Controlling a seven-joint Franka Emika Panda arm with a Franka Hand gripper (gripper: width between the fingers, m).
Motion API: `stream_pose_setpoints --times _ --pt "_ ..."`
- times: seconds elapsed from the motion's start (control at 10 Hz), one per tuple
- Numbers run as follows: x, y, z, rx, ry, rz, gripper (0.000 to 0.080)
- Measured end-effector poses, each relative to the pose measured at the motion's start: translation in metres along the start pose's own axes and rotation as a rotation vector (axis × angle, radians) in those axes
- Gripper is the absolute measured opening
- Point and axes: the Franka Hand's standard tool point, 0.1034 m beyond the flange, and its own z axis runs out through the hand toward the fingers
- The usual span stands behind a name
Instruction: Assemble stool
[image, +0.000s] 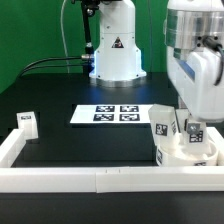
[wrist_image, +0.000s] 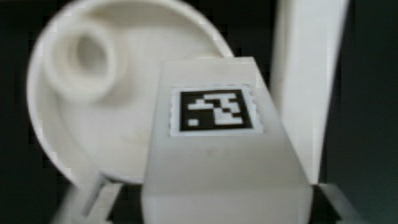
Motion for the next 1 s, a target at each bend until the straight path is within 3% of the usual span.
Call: stream_pose_setpoints --times 0.1,0.4,0.5,0.6,0.7,0.8,1.0 --pt "-0.0062 0.0015 0.0000 0.030 -0.014 0.100 0.0334" --pt "-0.0107 0.0022 -0.0006 0.042 -0.013 0.119 0.0334" --pt "-0.0111 0.0025 0.0002 0.041 -0.013 0.117 0.0411" --pt "-0.0111 0.0027 0.0009 0.041 -0.012 0.115 0.0411" --pt "-0.0111 0.0029 0.0013 0.040 -0.011 0.094 0.0586" --pt "-0.0109 0.0028 0.0012 0.039 -0.010 0.051 0.0630" --pt "-0.0131 0.0012 -0.0042 0.011 -0.014 -0.062 0.0644"
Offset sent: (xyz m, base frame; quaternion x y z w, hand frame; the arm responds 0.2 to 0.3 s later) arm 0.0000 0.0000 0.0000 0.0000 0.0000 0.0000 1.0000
